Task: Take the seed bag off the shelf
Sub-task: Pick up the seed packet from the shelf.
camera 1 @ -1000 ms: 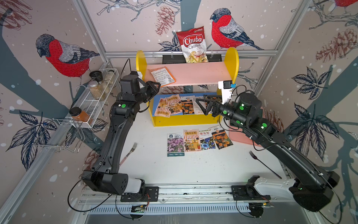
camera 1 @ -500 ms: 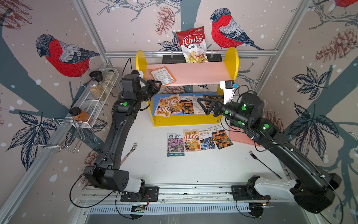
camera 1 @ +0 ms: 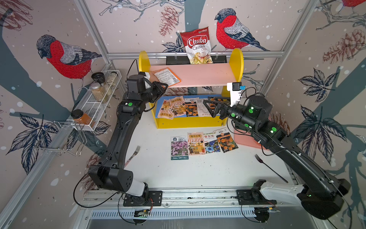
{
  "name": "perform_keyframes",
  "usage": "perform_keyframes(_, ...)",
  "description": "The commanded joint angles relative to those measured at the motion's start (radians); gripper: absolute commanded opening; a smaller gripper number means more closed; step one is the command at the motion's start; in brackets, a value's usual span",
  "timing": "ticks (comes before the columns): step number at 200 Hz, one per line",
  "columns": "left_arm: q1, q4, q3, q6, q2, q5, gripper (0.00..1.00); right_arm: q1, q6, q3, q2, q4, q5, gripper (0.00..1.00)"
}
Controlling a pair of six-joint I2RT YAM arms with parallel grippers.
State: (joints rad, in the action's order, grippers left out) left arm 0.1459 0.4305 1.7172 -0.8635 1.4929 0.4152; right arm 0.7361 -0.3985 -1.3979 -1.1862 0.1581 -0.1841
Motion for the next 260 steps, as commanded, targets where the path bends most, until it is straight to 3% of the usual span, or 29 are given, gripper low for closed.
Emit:
perform_keyframes(1,-0.003,-0.059,0.004,-0.008,0.006,-0.008,0.2,-0.002,-0.013,0.004,0.002,-0.028,-0.012,1.0)
perform_keyframes(52,-0.003,-0.059,0.009,-0.006,0.009,-0.001,0.0,-0.003,-0.013,0.009,0.001,-0.028,-0.014,1.0)
perform_keyframes(155,-0.003,-0.044,-0.048,0.096,-0.071,0.113,0.0,-0.004,-0.011,0.036,0.013,-0.048,-0.052,1.0)
perform_keyframes(260,-0.003,0.198,-0.134,0.315,-0.222,0.21,0.0,-0.004,0.093,0.051,0.108,0.068,-0.107,1.0)
